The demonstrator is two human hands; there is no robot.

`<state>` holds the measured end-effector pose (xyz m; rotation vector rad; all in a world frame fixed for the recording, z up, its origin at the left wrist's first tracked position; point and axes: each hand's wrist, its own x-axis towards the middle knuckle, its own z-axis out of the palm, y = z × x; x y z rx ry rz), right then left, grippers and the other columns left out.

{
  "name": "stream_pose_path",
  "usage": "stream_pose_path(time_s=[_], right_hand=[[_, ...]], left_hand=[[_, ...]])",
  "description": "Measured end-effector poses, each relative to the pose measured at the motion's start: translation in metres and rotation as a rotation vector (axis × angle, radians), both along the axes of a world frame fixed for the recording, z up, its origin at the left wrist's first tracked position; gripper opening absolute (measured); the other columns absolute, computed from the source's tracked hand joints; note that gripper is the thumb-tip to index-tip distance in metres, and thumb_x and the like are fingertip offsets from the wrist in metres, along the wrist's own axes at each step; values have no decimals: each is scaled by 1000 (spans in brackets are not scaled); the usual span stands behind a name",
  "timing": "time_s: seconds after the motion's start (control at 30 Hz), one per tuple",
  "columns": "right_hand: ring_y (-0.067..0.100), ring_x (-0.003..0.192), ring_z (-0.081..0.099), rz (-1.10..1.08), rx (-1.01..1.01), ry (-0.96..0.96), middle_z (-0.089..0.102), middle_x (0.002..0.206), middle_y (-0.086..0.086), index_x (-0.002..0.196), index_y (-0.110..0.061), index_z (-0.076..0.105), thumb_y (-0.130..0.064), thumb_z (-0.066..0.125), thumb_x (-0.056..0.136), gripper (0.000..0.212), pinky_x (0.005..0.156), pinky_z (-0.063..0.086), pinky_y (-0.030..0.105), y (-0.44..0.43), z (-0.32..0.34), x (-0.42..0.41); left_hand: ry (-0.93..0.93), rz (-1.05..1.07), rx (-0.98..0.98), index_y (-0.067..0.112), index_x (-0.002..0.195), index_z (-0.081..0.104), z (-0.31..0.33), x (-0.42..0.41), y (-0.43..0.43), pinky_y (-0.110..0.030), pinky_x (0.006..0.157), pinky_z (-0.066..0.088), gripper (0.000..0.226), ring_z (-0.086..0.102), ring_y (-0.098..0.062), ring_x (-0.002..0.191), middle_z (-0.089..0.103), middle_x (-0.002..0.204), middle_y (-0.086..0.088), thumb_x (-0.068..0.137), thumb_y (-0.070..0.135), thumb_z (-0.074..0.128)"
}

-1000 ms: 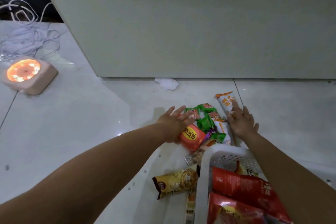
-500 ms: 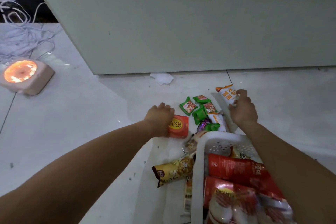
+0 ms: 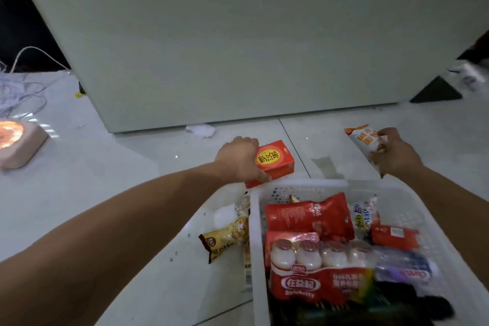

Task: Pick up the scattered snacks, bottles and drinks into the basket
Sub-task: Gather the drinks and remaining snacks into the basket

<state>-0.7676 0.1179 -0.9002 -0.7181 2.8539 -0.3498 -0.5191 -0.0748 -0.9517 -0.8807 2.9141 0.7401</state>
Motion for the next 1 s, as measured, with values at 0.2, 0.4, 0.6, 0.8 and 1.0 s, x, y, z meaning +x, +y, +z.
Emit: stream_pose_path(time_s=[0.2, 0.4, 0.6, 0.8, 1.0], right_hand=[[29, 76, 56, -45, 87, -144, 59, 120, 26, 132, -9, 37, -4, 64, 84, 55, 64, 45, 33, 80, 8, 15], [24, 78, 54, -46, 189, -274, 57, 114, 15, 133, -9, 37, -16, 66, 86, 55, 61, 37, 28, 114, -15, 35], [25, 89, 56, -71, 122, -255, 48, 135, 17, 136, -14, 40, -35, 63, 88, 57, 67, 42, 27, 106, -17, 31], [33, 123, 48, -21, 148, -153, 44, 143, 15, 140, -20, 39, -60, 44, 88, 66, 103, 38, 46, 87, -12, 29], [31, 136, 35, 125, 185, -77, 33, 152, 8, 145, -28, 31, -65, 33, 89, 67, 112, 23, 53, 38, -11, 37]], left_hand=[[-127, -282, 11, 14, 114, 54, 17, -30, 57, -34, 79, 50, 67, 57, -23, 95, 63, 106, -5, 68, 61, 72], [-293, -361, 31, 3, 96, 58, 8, -32, 59, -32, 75, 46, 55, 55, -24, 86, 64, 104, -13, 87, 57, 54], [-195, -232, -10, 10, 117, 60, 8, -22, 35, -35, 85, 41, 57, 54, -28, 111, 61, 119, -11, 95, 56, 35], [-294, -179, -36, 29, 150, 22, -2, 0, 11, -45, 108, 30, 57, 31, -32, 137, 29, 154, -6, 98, 50, 32], [-358, -92, -106, 30, 152, 0, -1, 27, -12, -54, 112, 17, 70, 5, -30, 146, 4, 160, -6, 96, 54, 34]])
